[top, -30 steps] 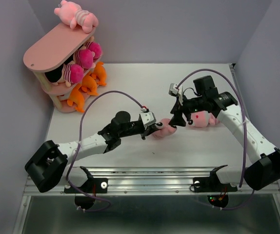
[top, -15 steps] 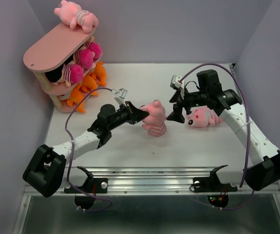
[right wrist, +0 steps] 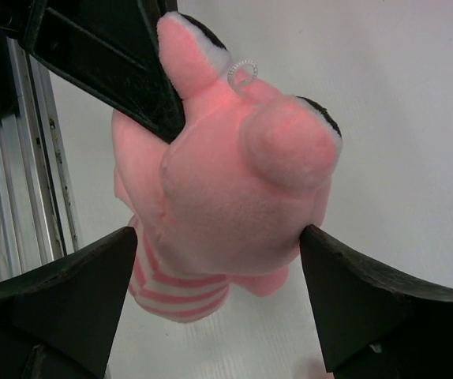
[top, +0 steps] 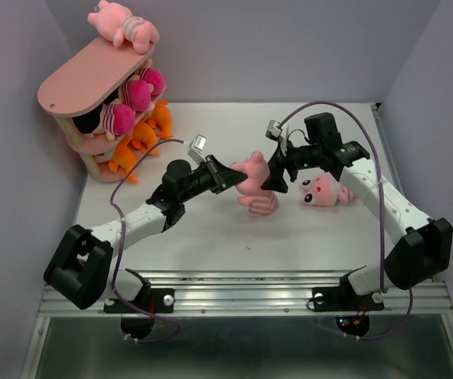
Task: Place and organize the stuffed toys onto the shelf
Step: Pass the stuffed toy from the left arm to the right, then pass the stuffed toy from the right arm to the left
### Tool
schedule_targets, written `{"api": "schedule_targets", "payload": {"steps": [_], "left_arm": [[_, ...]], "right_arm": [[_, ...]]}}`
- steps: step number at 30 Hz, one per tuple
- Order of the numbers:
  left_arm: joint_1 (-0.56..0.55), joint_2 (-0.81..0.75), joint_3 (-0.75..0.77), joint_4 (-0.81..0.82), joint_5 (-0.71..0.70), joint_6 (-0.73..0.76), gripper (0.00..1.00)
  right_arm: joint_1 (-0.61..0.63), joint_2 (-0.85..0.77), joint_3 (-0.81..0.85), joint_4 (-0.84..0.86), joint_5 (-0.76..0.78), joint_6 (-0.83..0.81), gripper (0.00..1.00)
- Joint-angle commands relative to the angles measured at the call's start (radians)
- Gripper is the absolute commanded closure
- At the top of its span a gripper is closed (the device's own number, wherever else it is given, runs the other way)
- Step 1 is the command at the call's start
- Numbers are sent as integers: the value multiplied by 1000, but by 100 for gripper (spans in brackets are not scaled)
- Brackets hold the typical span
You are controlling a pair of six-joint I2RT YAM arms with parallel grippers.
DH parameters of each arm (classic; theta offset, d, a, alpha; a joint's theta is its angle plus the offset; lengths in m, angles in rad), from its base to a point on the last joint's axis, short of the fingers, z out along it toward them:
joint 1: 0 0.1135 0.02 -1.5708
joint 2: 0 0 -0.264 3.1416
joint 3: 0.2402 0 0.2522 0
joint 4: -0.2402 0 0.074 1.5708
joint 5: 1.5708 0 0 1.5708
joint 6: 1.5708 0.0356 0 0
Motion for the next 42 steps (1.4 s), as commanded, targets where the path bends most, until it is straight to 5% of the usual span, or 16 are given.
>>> {"api": "schedule_targets", "payload": {"steps": [1, 5, 10, 11, 13, 15, 18, 23, 28, 36, 42], "left_arm": [[-6, -10, 34, 115, 39, -55, 100], [-8, 0, 20, 159, 48, -76, 100], [-8, -23, 14, 178, 48, -64, 93], [-8, -32, 7, 184, 48, -49, 89], [-8, -68, -6, 207, 48, -34, 66], [-8, -105, -17, 207, 25, 26, 33], [-8, -196, 0, 88, -52, 150, 16], [-8, -355, 29, -138, -167, 472, 13], [-61, -464, -6, -176, -159, 656, 13], [-340, -449, -78, -216, -311, 1042, 16], [-363, -425, -174, -149, -385, 1321, 13]], "right_arm": [[19, 2, 13, 126, -49, 78, 17], [19, 18, -3, 181, -45, 134, 64], [19, 35, 9, 206, -24, 197, 99], [19, 35, 11, 207, -22, 206, 99], [19, 35, 11, 206, -14, 232, 99], [19, 29, 11, 203, 1, 256, 99], [-2, 12, 17, 203, -8, 297, 99], [-86, 22, 58, 201, -19, 421, 99], [-125, 101, 143, 177, -5, 562, 99], [-134, 209, 284, 97, -50, 589, 99], [-134, 213, 298, 56, -54, 556, 99]]}}
